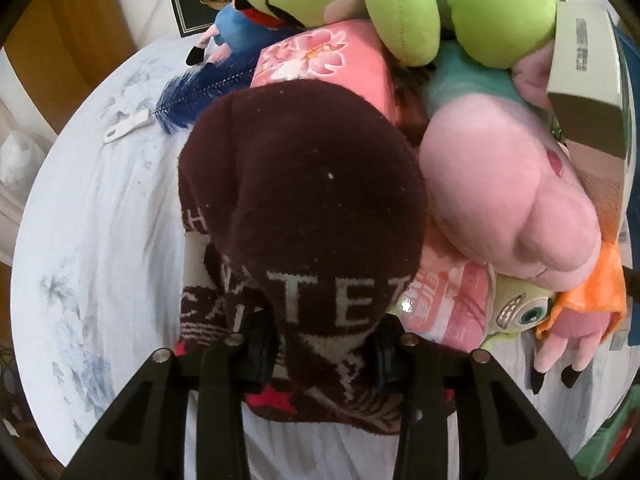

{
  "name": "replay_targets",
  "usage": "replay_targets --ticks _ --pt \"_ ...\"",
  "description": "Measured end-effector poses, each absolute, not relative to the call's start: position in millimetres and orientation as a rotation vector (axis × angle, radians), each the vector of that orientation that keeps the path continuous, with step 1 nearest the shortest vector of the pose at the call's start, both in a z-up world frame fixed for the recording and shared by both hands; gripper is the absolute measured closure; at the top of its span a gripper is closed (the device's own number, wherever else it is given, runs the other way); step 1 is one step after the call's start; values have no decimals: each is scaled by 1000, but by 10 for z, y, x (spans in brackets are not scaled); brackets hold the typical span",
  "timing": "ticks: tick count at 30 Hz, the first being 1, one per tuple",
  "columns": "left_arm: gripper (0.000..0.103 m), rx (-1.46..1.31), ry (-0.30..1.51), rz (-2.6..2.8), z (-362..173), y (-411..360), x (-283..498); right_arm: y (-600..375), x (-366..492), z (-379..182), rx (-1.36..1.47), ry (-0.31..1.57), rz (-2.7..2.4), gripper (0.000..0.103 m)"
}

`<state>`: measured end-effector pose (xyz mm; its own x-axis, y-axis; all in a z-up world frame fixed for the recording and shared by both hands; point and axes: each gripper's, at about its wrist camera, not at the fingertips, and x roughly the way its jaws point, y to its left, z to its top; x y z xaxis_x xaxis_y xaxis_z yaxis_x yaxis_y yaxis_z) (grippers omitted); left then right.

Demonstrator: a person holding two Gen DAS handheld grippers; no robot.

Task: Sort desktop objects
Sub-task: 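Grasp the maroon knit beanie with the left tool while the right grasps the Paracetamol box, then lift and carry the beanie and Paracetamol box over the crate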

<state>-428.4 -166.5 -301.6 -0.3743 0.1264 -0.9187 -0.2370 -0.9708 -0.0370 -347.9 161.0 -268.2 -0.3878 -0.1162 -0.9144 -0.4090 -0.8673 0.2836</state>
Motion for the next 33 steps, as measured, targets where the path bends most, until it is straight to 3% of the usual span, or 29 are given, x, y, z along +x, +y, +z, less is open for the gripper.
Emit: replay_targets --ticks 1,2,3,12,23,33 --pt "72 -1604 144 2438 -3001 -1680 -4271 1607 -3470 -2669 -1616 706 2375 8" --pt "77 -1592 150 2446 -2978 -1686 -4250 1600 -3457 -2644 -1605 698 2388 22" --pt "80 -1578 163 2456 -2944 -1686 -4222 1589 -3440 -2604 -1594 695 2411 23" --pt "83 -1411 224 2570 -2420 -1769 -3951 1518 -3321 -2418 -1525 632 2483 24" --pt "83 -1040 226 2772 -1364 -1625 -3426 1454 -3096 -1689 -1267 454 2675 24" --pt "83 -876 210 2911 -895 -1200 -2962 1674 -2768 -1082 -1058 303 2862 24"
